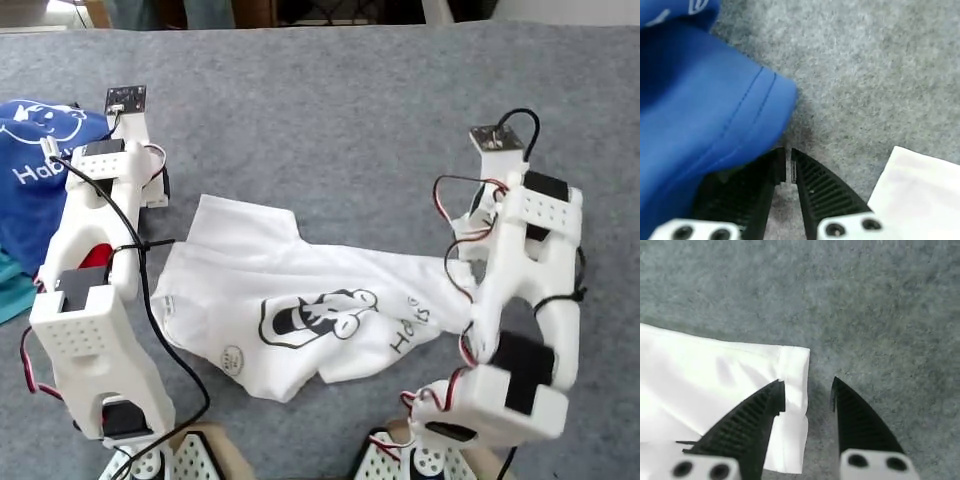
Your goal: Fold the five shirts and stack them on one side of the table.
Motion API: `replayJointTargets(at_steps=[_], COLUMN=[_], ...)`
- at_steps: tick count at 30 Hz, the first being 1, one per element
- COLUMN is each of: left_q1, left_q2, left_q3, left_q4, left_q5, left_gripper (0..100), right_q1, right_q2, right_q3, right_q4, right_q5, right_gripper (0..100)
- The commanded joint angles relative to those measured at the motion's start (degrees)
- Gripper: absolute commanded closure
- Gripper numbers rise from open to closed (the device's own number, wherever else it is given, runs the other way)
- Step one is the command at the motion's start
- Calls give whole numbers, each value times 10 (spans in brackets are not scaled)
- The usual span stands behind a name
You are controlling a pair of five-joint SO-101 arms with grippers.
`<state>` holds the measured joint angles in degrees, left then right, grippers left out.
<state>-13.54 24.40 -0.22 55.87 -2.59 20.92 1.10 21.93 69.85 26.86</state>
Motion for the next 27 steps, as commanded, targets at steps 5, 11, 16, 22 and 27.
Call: replayJointTargets(at_steps=[5,11,16,22,27], left_q1=[5,5,4,4,5], left_q2=[-4,-4,-4,-4,-4], left_q3=[-29,-29,-29,-29,-29], left_q4=[1,1,1,1,1], left_q5=[-6,-6,-6,-6,-6], left_gripper=[945,945,945,945,945], right_q1=[9,8,4,4,-21], right_q2=[92,98,103,131,153], right_q3=[-22,-22,-21,-15,-27], right_q4=[-54,-56,-68,-76,-66], right_q5=[-16,-16,-18,-16,4], right_gripper=[832,832,832,835,836])
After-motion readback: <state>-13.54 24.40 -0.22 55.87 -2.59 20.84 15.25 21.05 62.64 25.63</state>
